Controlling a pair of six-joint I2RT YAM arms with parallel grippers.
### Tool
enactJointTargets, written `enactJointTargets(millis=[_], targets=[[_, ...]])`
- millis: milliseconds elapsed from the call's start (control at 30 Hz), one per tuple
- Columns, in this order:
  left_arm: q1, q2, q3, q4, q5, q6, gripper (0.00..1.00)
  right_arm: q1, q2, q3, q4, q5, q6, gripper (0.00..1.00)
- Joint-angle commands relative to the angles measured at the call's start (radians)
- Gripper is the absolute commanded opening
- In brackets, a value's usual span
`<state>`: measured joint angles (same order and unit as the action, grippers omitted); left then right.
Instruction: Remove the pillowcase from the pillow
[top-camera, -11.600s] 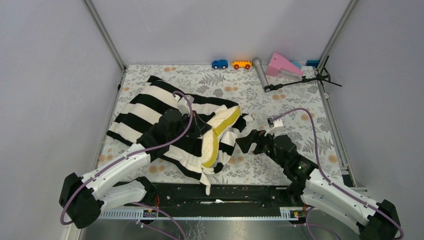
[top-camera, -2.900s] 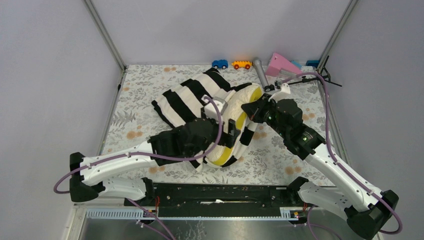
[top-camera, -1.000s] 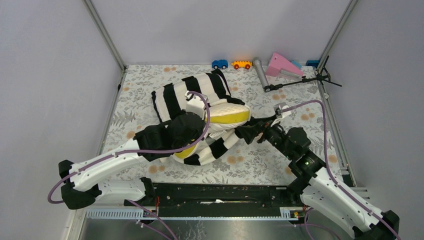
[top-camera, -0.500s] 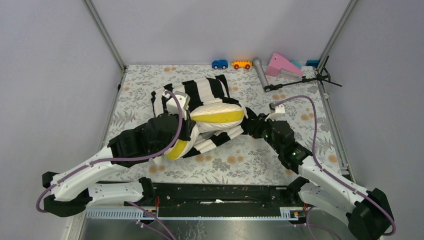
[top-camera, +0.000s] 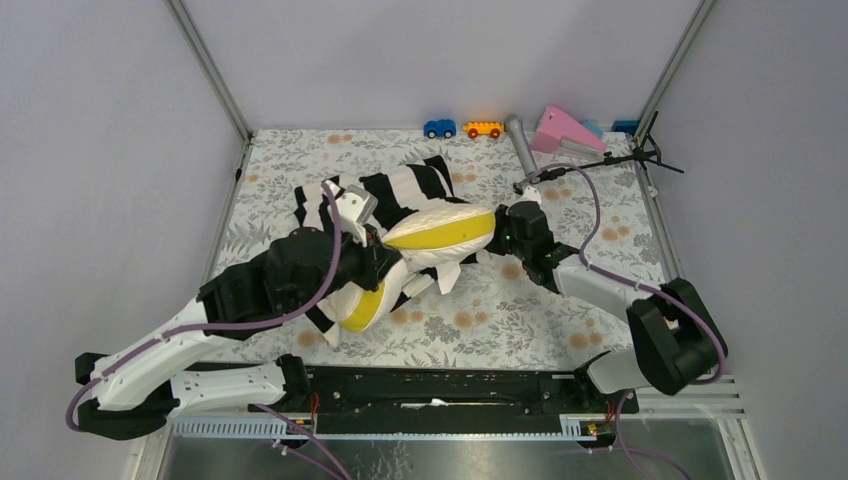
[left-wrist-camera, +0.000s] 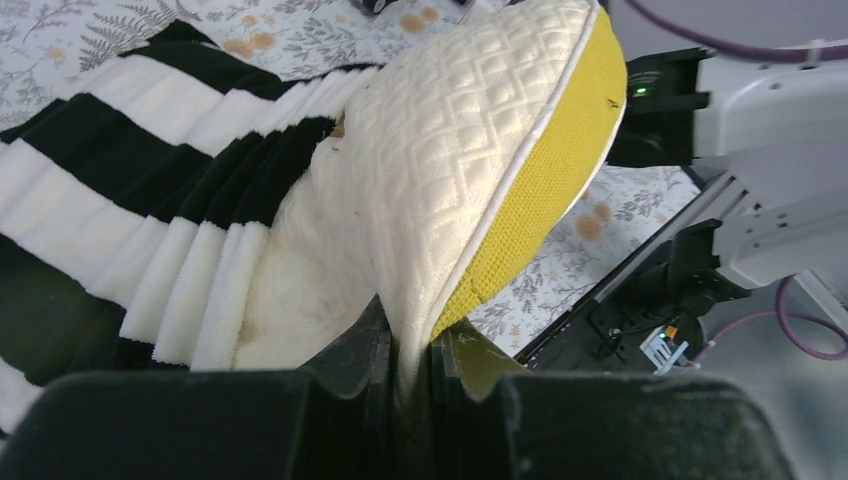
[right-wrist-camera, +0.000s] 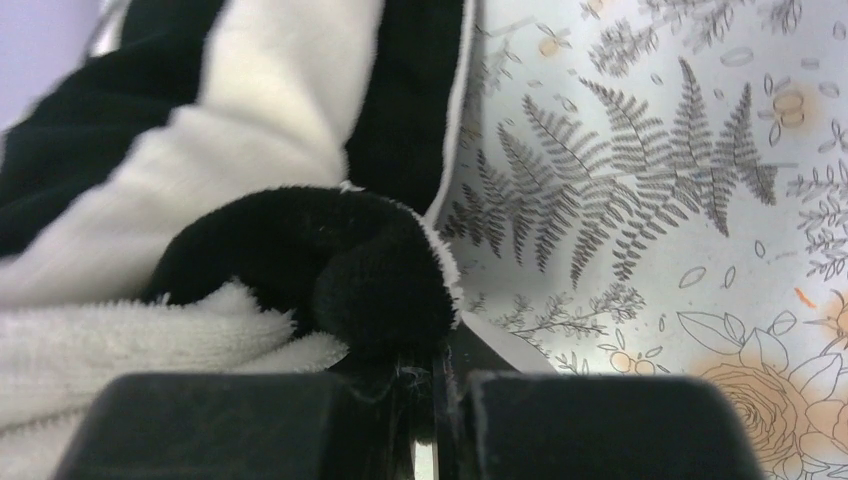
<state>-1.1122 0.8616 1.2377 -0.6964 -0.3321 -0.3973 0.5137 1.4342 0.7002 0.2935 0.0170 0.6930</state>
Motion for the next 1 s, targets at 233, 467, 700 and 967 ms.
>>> enactJointTargets(millis=[233,467,700,967], targets=[[-0.005,-0.051,0.007,0.322,0.049,0.000,0.00,-0.042,-0.073,0.056,-0.158,0.099,-0.066,0.46],[-0.005,0.115,-0.023,0.382,0.053,-0.002,0.00,-0.041,-0.333,0.038,-0.276,0.206,-0.151,0.83],[0.052,0.326,0.015,0.405,0.093,-0.043,0.00,-0.041,-0.539,0.048,-0.476,0.354,-0.151,0.88],[0.199,0.531,0.108,0.367,0.209,-0.132,0.00,-0.041,-0.693,0.015,-0.569,0.307,-0.143,0.89]])
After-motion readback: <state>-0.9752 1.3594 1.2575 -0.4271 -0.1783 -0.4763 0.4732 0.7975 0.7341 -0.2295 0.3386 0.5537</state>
